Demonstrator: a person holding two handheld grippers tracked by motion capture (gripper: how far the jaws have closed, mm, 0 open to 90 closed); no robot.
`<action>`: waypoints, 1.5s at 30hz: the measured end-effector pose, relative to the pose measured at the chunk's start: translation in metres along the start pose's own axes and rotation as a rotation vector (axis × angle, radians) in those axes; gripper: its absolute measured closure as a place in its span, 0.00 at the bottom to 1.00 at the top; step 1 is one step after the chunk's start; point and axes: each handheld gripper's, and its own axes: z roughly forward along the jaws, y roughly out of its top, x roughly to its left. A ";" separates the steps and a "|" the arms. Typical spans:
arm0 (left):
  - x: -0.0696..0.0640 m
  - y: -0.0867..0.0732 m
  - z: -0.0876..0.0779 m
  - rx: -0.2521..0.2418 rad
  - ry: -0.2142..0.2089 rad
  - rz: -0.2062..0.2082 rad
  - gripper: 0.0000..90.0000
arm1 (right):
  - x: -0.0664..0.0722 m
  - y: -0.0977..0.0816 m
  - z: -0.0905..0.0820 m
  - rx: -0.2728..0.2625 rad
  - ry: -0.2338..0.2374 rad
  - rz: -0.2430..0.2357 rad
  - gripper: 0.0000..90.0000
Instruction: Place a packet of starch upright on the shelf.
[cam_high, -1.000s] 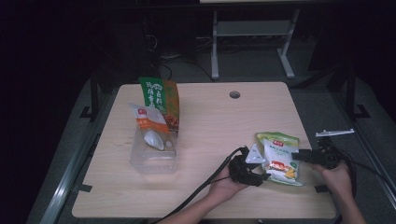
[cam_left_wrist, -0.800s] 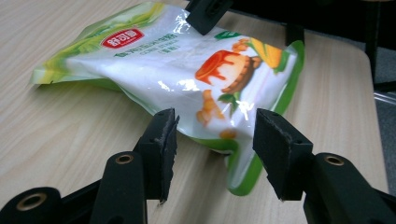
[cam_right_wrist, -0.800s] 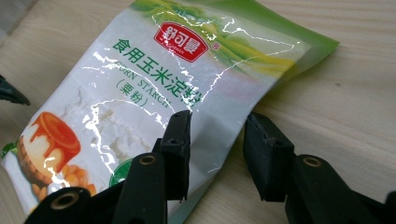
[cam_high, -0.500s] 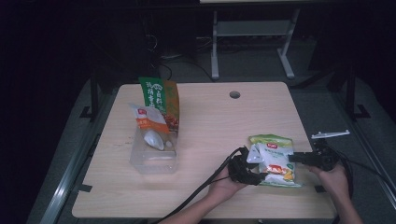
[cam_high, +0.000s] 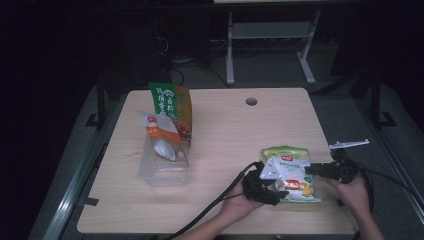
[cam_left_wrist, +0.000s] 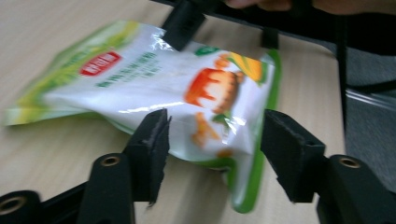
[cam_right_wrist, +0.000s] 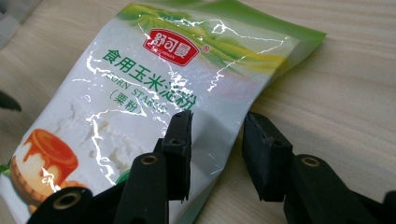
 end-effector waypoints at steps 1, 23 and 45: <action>-0.002 -0.001 0.001 0.011 0.002 0.011 0.45 | 0.000 0.000 0.000 -0.003 0.001 0.000 0.68; 0.025 -0.018 -0.008 0.090 0.105 0.004 0.48 | 0.012 0.001 0.005 0.028 0.015 -0.013 0.70; 0.024 -0.010 -0.014 0.072 0.105 0.029 0.71 | -0.005 0.010 0.015 0.001 0.032 0.065 0.48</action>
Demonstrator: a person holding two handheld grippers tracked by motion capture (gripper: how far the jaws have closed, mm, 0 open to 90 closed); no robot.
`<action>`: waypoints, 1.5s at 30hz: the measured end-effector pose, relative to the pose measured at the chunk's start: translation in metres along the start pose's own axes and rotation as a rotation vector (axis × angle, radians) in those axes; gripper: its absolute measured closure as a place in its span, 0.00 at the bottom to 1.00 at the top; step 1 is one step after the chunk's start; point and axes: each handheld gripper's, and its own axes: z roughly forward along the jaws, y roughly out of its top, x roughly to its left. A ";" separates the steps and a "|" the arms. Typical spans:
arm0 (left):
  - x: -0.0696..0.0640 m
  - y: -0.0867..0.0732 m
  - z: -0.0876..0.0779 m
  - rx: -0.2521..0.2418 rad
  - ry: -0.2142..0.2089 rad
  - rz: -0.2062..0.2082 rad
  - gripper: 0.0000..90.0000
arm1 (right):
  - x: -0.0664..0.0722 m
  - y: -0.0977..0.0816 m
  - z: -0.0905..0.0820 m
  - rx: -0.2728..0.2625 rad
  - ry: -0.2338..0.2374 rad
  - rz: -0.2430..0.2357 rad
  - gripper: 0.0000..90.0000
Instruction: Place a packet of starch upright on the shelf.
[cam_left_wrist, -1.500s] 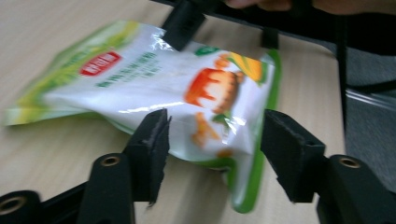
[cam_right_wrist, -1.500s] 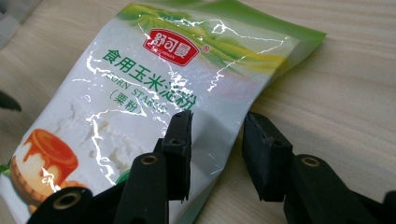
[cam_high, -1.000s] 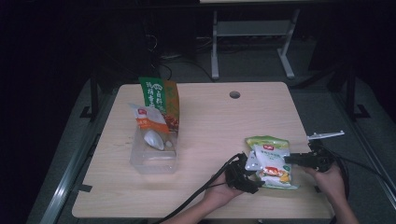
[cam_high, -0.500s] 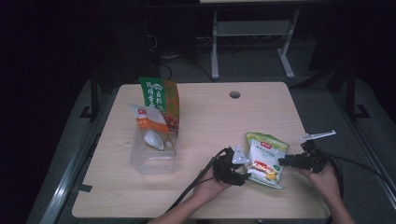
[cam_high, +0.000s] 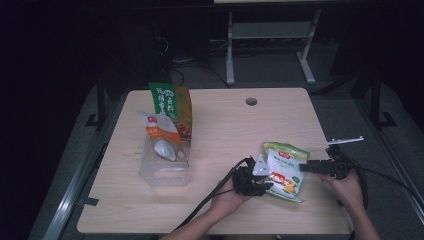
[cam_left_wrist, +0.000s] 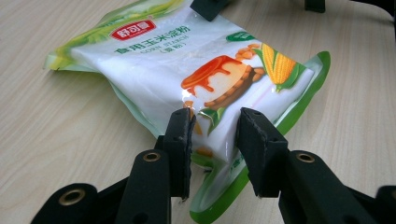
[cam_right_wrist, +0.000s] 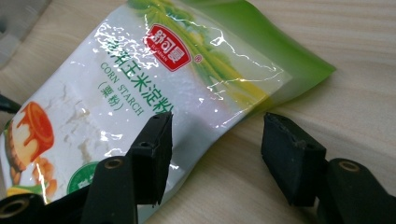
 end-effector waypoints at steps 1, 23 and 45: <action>0.000 0.000 0.000 -0.002 -0.002 -0.003 0.71 | -0.001 0.000 0.001 0.001 0.003 0.001 0.48; 0.007 -0.002 0.004 0.011 -0.028 -0.044 0.71 | 0.007 -0.001 0.017 0.049 0.219 -0.022 0.90; 0.037 -0.012 0.001 -0.057 -0.109 -0.330 0.25 | 0.053 0.013 -0.015 -0.075 0.182 -0.308 1.00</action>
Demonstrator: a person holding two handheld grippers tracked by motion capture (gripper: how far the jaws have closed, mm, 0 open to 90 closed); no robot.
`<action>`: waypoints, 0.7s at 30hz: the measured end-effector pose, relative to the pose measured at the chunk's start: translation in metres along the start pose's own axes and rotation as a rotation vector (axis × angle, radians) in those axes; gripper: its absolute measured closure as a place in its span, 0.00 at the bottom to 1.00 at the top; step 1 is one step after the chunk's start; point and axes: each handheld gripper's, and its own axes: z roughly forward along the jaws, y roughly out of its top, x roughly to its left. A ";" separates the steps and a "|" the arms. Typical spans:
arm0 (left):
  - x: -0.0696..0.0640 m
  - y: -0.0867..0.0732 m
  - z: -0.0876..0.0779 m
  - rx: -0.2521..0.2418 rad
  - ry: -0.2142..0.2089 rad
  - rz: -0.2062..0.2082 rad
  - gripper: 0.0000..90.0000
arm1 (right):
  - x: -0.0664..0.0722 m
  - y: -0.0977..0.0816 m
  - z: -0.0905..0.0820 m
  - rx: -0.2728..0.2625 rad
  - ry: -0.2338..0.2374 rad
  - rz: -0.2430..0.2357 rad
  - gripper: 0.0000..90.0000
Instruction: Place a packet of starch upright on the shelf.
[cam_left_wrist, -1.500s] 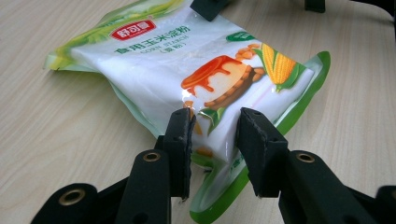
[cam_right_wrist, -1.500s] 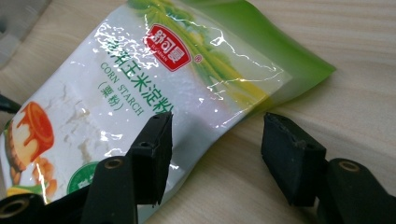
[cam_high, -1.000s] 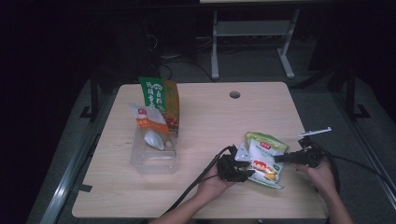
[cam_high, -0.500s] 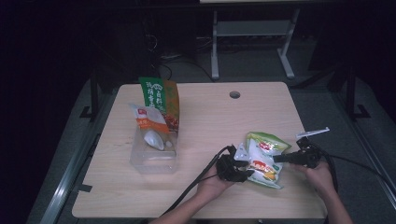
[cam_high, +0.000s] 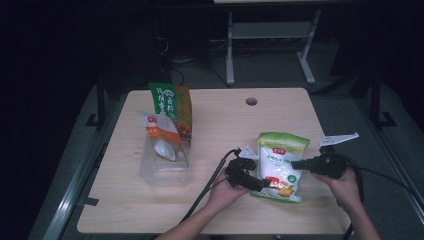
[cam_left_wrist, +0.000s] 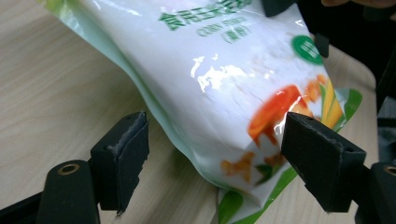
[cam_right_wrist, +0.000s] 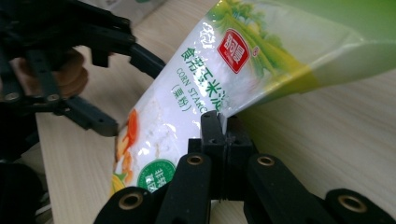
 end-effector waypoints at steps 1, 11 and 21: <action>0.002 0.000 0.000 -0.004 -0.018 -0.016 0.25 | 0.002 0.001 -0.001 -0.006 0.004 -0.015 1.00; 0.010 0.003 0.002 -0.040 -0.153 -0.106 0.46 | 0.015 0.001 -0.004 -0.062 0.036 -0.094 1.00; 0.002 0.004 -0.013 -0.119 -0.076 -0.062 0.75 | 0.025 0.007 -0.002 -0.107 0.046 -0.120 1.00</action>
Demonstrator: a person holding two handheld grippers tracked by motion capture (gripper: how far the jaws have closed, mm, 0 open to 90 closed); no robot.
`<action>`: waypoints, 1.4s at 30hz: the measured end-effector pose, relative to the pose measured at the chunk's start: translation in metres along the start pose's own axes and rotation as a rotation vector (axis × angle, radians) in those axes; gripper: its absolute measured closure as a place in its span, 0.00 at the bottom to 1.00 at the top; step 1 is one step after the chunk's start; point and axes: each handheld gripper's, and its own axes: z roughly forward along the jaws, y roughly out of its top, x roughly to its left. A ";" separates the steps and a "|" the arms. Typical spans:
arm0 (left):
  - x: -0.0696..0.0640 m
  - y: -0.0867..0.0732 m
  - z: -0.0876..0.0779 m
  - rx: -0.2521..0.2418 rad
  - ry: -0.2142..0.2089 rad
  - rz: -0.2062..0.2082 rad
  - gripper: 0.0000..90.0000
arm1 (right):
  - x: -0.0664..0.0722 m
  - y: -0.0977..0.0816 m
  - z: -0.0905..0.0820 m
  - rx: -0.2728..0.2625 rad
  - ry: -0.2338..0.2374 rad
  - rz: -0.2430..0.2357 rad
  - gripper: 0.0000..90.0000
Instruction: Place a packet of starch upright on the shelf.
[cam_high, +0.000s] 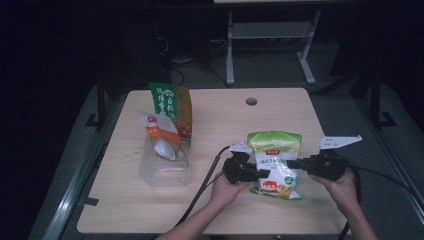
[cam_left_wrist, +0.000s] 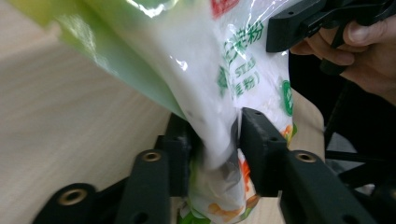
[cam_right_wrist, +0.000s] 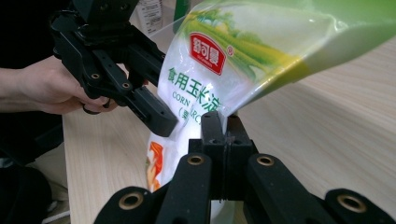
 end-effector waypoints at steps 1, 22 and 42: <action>-0.001 0.000 -0.002 -0.005 0.013 0.009 0.76 | 0.002 0.001 0.001 -0.002 0.000 -0.005 1.00; -0.019 -0.002 -0.007 0.004 0.126 0.193 0.82 | 0.018 0.010 0.021 0.141 -0.020 -0.066 0.79; -0.018 -0.009 -0.026 0.008 0.180 0.214 0.61 | 0.022 0.013 0.018 0.118 -0.068 -0.061 0.99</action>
